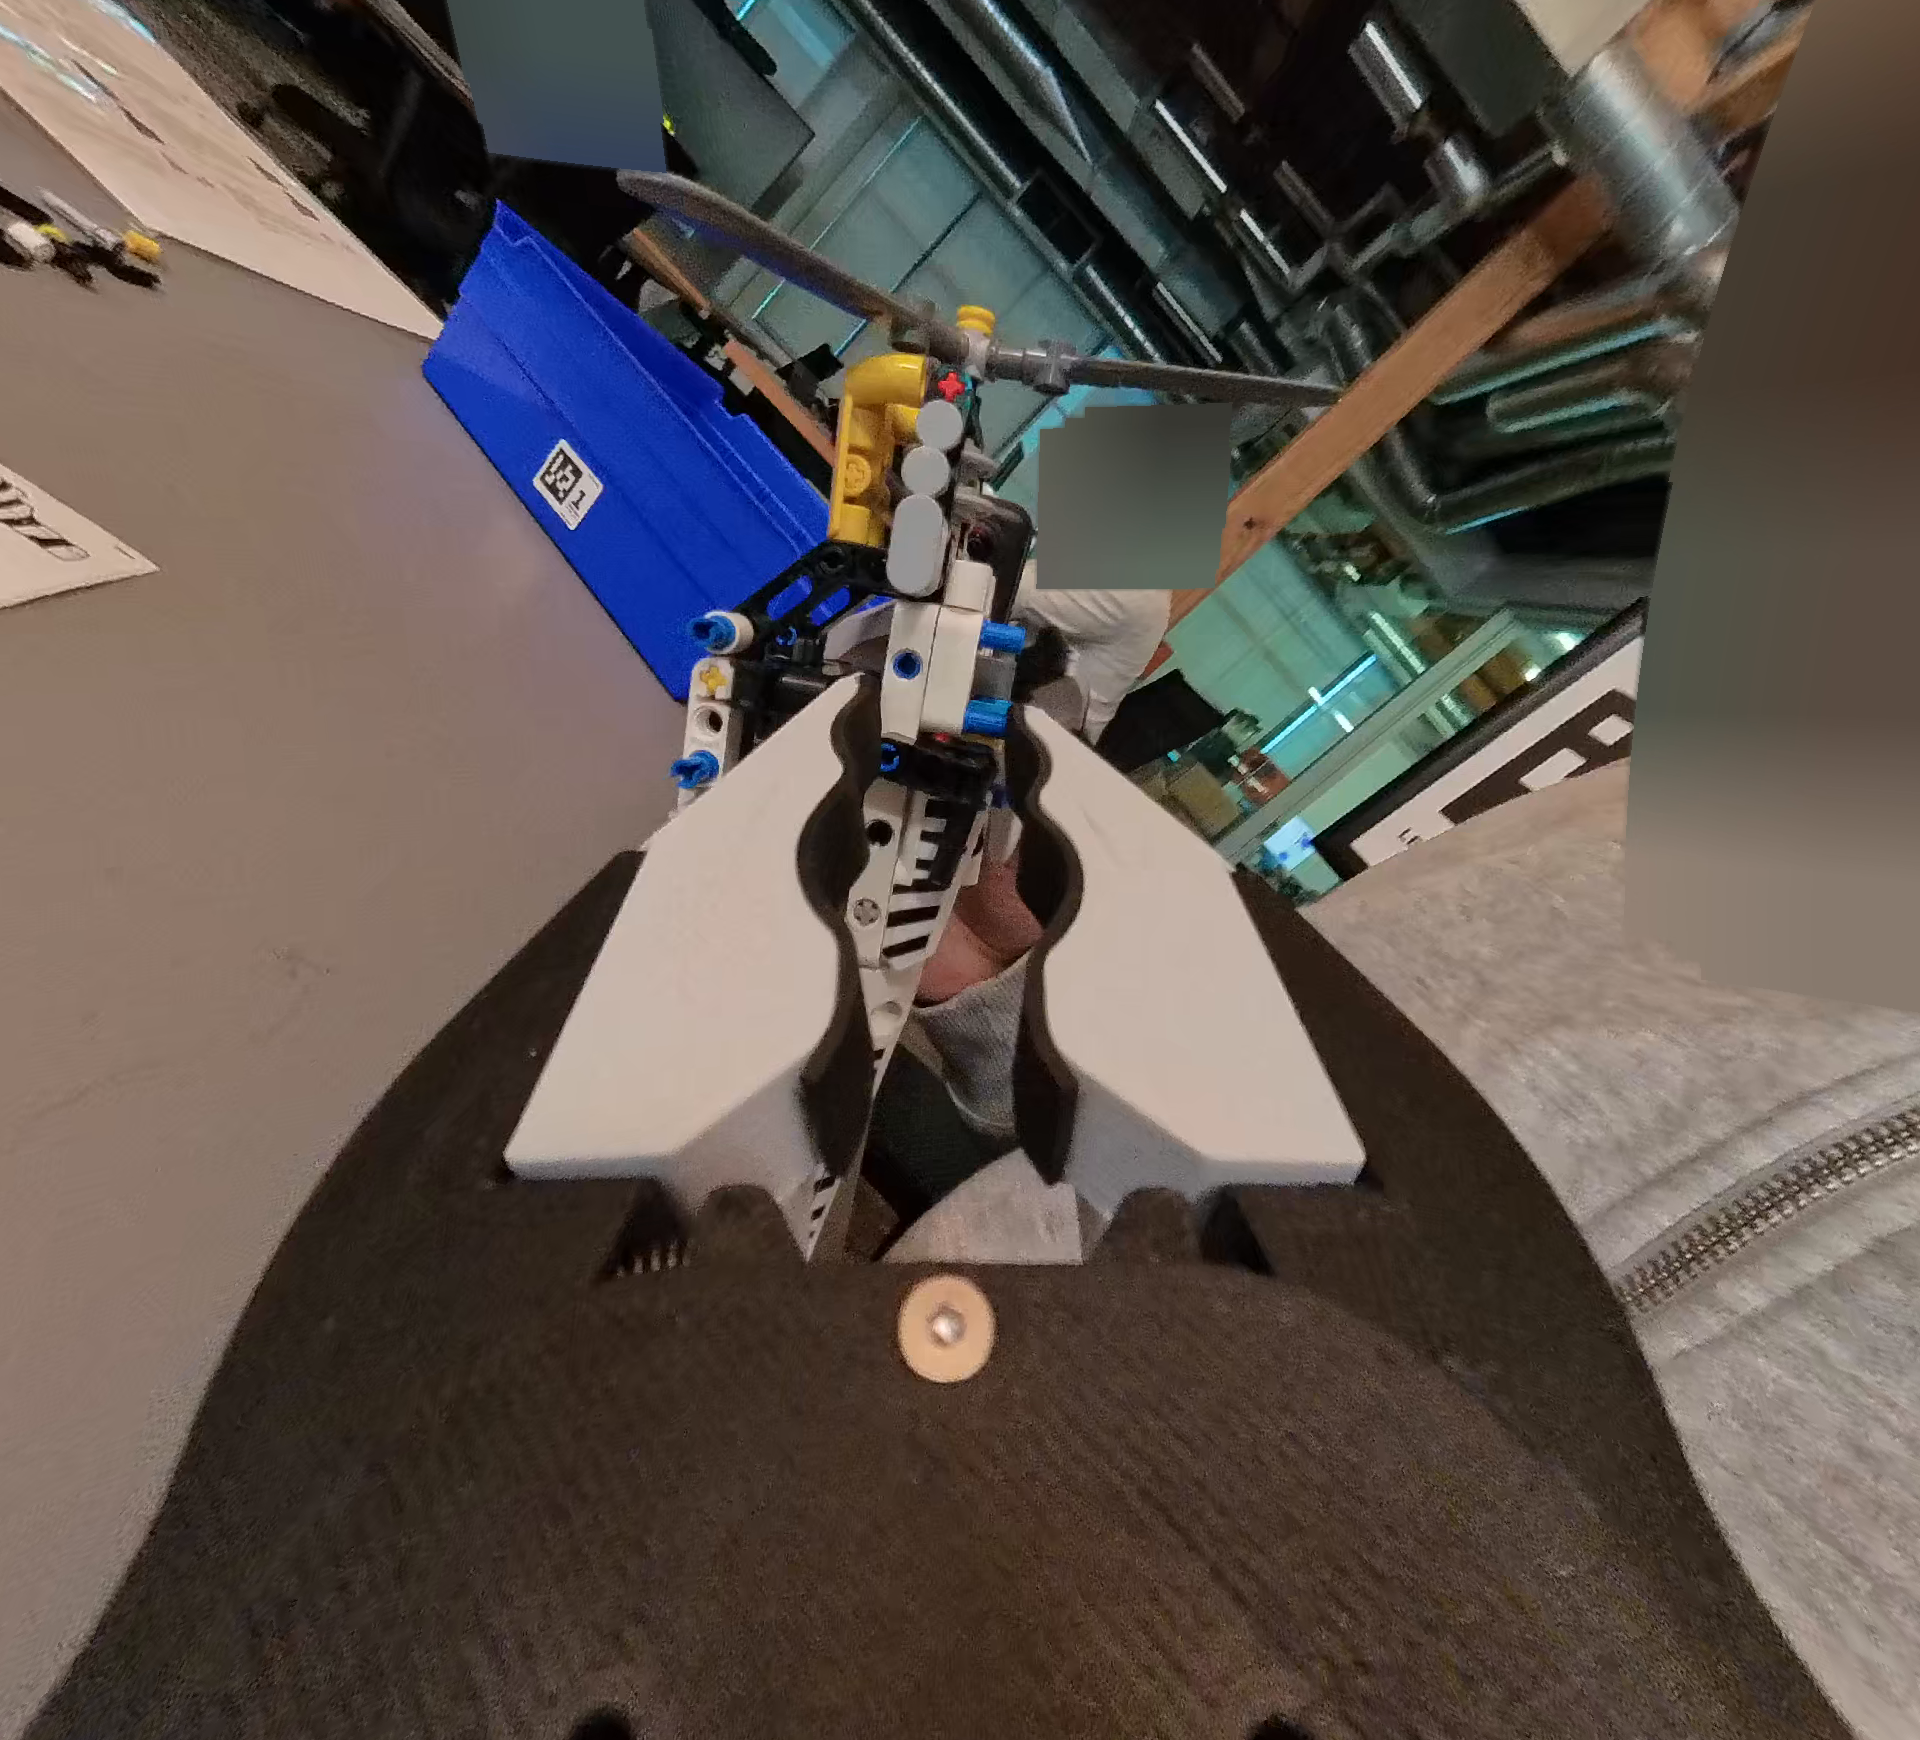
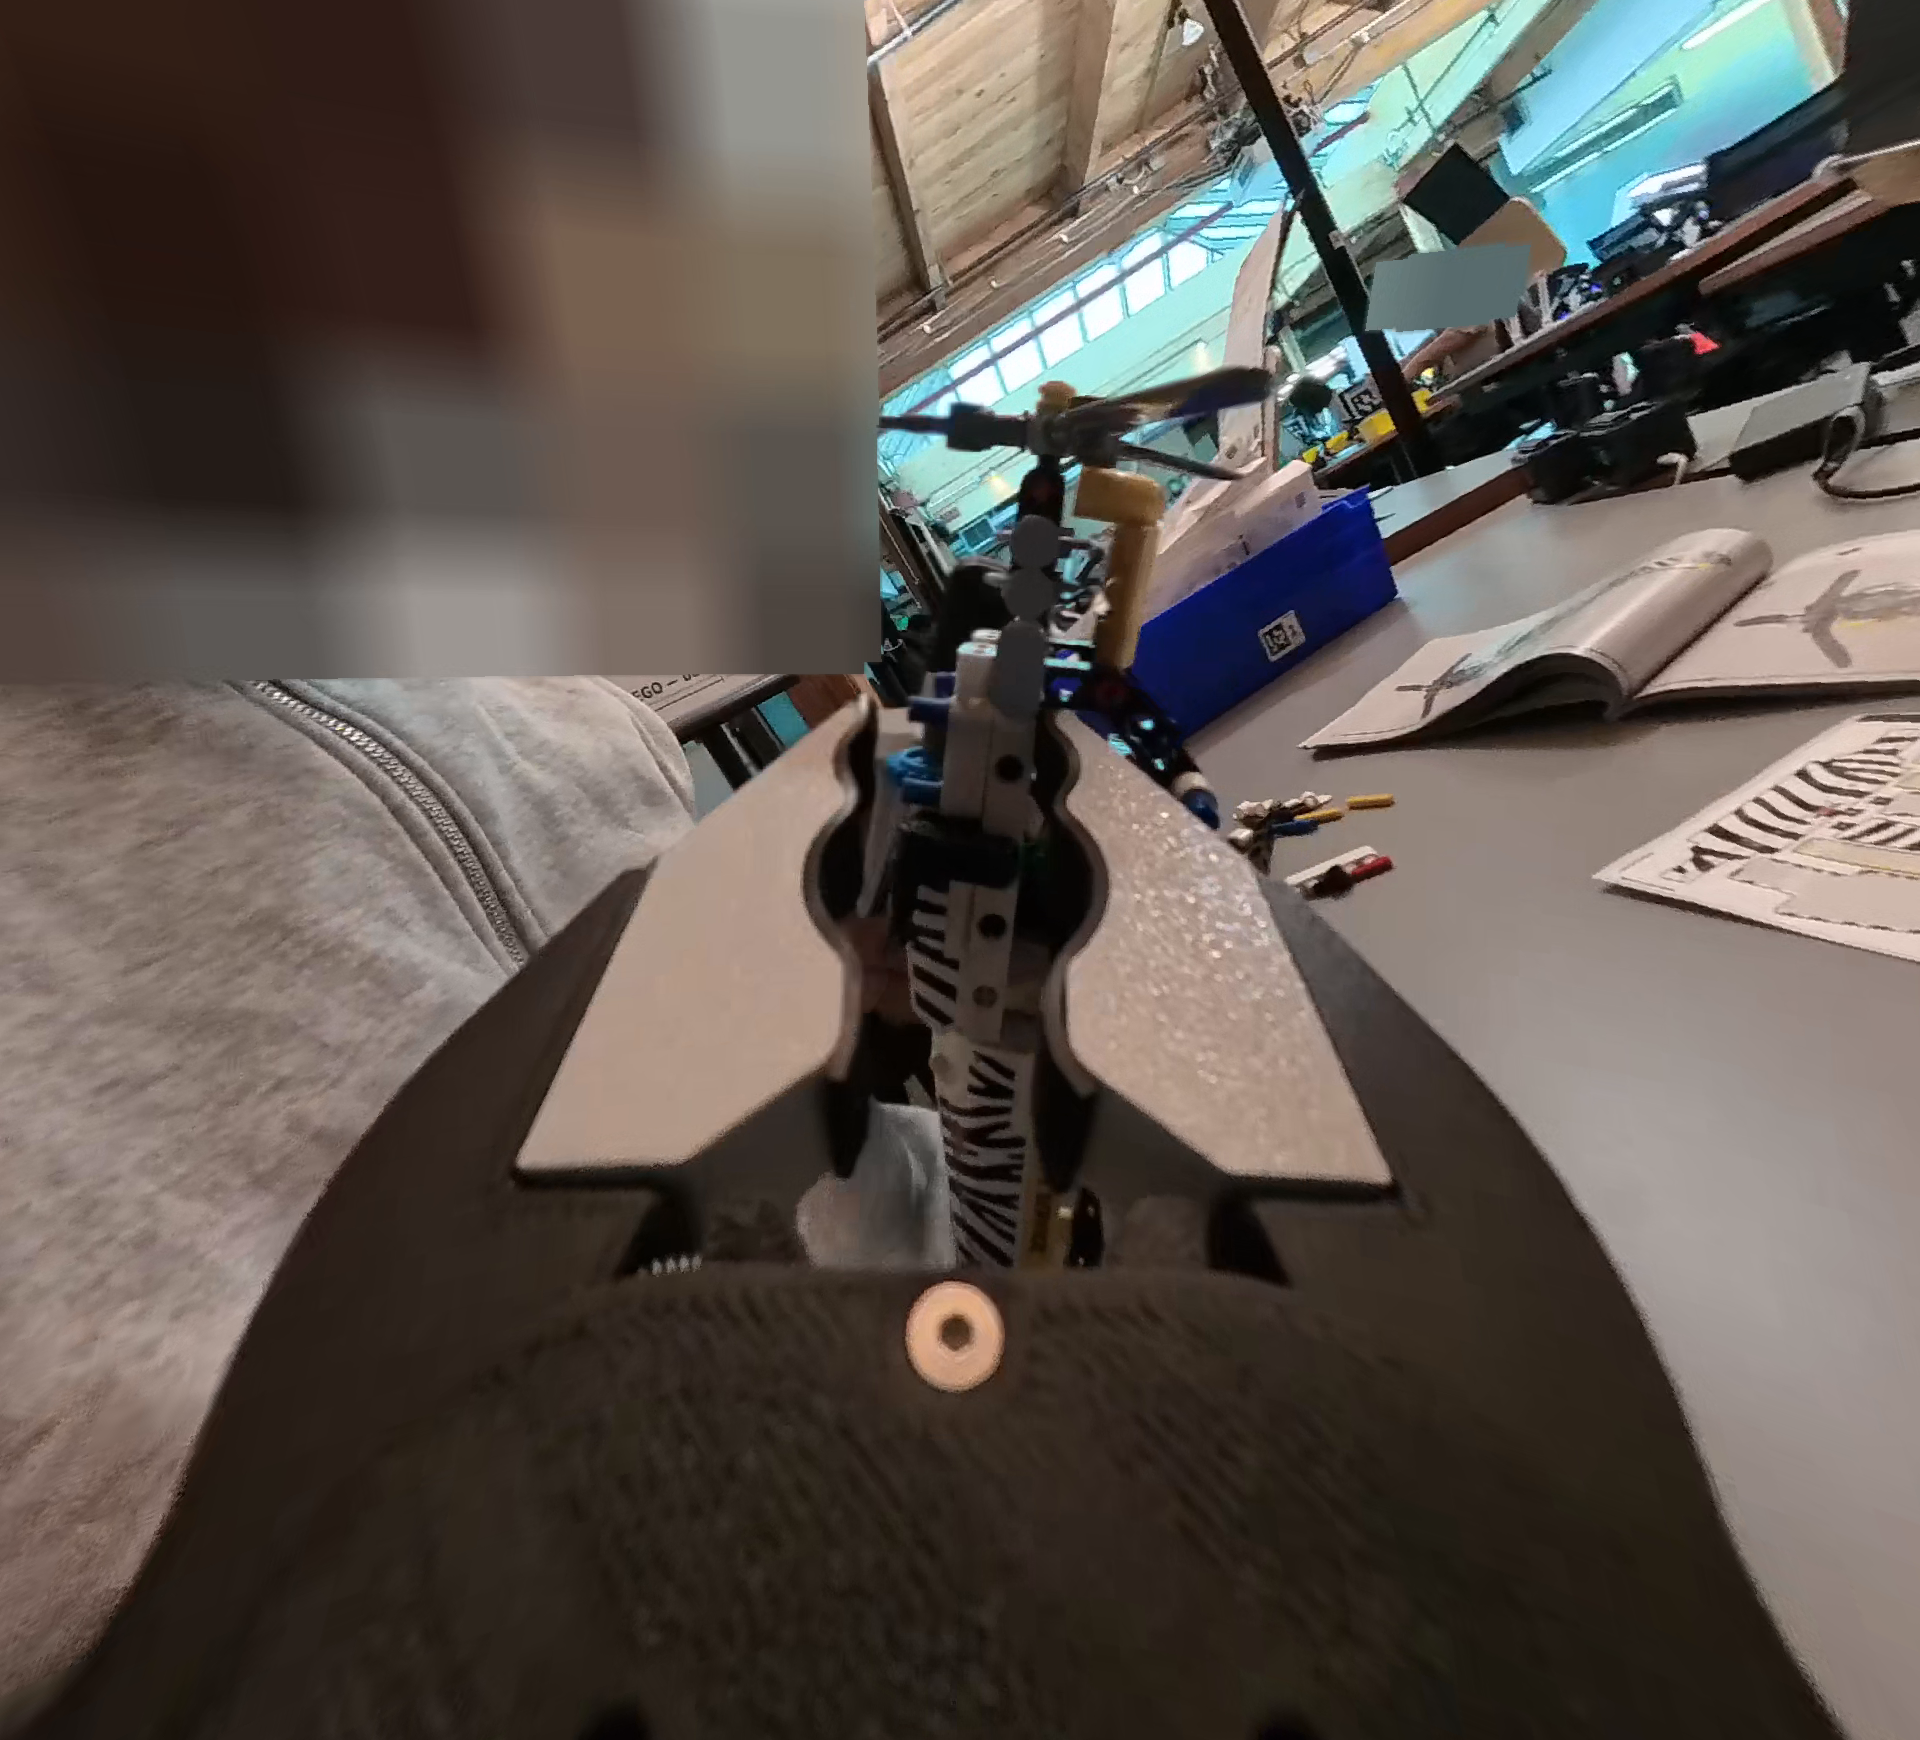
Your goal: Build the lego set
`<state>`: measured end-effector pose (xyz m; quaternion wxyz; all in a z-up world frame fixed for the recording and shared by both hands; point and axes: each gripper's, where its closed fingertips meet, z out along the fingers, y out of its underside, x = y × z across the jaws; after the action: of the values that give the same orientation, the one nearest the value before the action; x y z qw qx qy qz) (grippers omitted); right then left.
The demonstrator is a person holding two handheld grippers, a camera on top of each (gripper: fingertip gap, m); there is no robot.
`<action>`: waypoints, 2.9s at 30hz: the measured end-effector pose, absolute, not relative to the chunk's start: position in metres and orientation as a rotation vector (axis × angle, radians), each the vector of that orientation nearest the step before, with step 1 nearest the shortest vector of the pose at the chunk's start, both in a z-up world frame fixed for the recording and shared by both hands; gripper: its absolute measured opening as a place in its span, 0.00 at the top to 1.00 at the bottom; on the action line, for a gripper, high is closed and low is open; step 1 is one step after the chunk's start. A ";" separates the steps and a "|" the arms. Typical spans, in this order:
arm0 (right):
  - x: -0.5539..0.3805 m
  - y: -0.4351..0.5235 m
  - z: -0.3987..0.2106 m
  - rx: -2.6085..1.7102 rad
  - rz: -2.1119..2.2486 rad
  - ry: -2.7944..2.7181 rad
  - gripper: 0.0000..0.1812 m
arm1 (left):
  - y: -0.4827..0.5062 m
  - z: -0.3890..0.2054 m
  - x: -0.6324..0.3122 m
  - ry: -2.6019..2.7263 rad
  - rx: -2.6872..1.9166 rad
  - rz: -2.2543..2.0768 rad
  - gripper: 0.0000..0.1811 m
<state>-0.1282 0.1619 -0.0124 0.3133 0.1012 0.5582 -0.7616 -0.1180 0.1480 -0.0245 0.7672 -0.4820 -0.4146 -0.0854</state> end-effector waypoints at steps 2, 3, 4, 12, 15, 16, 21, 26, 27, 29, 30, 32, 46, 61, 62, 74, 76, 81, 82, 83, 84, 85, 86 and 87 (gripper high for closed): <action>-0.129 0.164 -0.013 0.273 -1.996 1.452 0.81 | 0.145 -0.027 -0.120 -0.915 -1.030 -0.187 0.88; -0.130 0.165 -0.014 0.280 -1.988 1.453 0.81 | 0.144 -0.027 -0.120 -0.917 -1.030 -0.182 0.88; -0.131 0.165 -0.017 0.288 -1.983 1.466 0.81 | 0.144 -0.027 -0.119 -0.915 -1.030 -0.181 0.88; -0.128 0.162 -0.029 0.267 -1.950 1.678 0.82 | 0.147 -0.027 -0.119 -0.912 -1.044 -0.172 0.88; -0.125 0.162 -0.029 0.238 -1.945 1.693 0.87 | 0.149 -0.028 -0.119 -0.913 -1.048 -0.170 0.88; -0.124 0.161 -0.029 0.239 -1.946 1.690 0.87 | 0.148 -0.028 -0.119 -0.914 -1.048 -0.167 0.88; -0.123 0.163 -0.028 0.241 -1.933 1.678 0.88 | 0.149 -0.027 -0.118 -0.907 -1.051 -0.166 0.88; -0.123 0.162 -0.029 0.262 -1.918 1.667 0.88 | 0.148 -0.027 -0.118 -0.905 -1.042 -0.173 0.88; -0.123 0.162 -0.029 0.265 -1.912 1.672 0.88 | 0.148 -0.027 -0.118 -0.906 -1.043 -0.172 0.88; -0.124 0.161 -0.029 0.274 -1.904 1.668 0.88 | 0.148 -0.028 -0.119 -0.909 -1.038 -0.173 0.88; -0.124 0.161 -0.030 0.283 -1.899 1.661 0.88 | 0.147 -0.028 -0.119 -0.913 -1.035 -0.174 0.88; -0.127 0.159 -0.032 0.306 -1.896 1.651 0.88 | 0.145 -0.031 -0.121 -0.929 -1.026 -0.178 0.88; -0.147 0.148 -0.061 0.521 -1.746 1.679 0.87 | 0.135 -0.060 -0.142 -1.084 -0.966 -0.248 0.87; -0.173 0.133 -0.094 0.690 -1.538 1.691 0.82 | 0.129 -0.092 -0.164 -1.211 -1.037 -0.286 0.81; -0.174 0.133 -0.095 0.690 -1.532 1.697 0.82 | 0.129 -0.093 -0.164 -1.215 -1.039 -0.290 0.81; -0.178 0.124 -0.105 0.696 -1.499 1.819 0.80 | 0.129 -0.101 -0.159 -1.244 -1.058 -0.330 0.78; -0.177 0.123 -0.107 0.694 -1.487 1.831 0.80 | 0.130 -0.103 -0.158 -1.248 -1.072 -0.343 0.78; -0.175 0.120 -0.111 0.692 -1.458 1.856 0.80 | 0.128 -0.108 -0.154 -1.261 -1.092 -0.355 0.78; -0.174 0.120 -0.111 0.691 -1.453 1.856 0.80 | 0.128 -0.108 -0.153 -1.262 -1.093 -0.354 0.78; -0.174 0.120 -0.111 0.692 -1.449 1.856 0.80 | 0.127 -0.109 -0.152 -1.263 -1.101 -0.348 0.77; -0.174 0.120 -0.112 0.693 -1.447 1.858 0.80 | 0.127 -0.109 -0.151 -1.263 -1.112 -0.335 0.78; -0.174 0.119 -0.111 0.689 -1.449 1.859 0.80 | 0.126 -0.108 -0.150 -1.262 -1.122 -0.321 0.78; -0.174 0.120 -0.110 0.684 -1.456 1.858 0.80 | 0.125 -0.108 -0.149 -1.262 -1.130 -0.308 0.78; -0.174 0.120 -0.110 0.683 -1.461 1.856 0.79 | 0.123 -0.107 -0.149 -1.261 -1.133 -0.295 0.78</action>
<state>-0.1737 0.1197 -0.1097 0.3346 0.2619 0.7113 -0.5599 -0.1486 0.1229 -0.1069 0.6521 -0.4993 -0.5555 -0.1302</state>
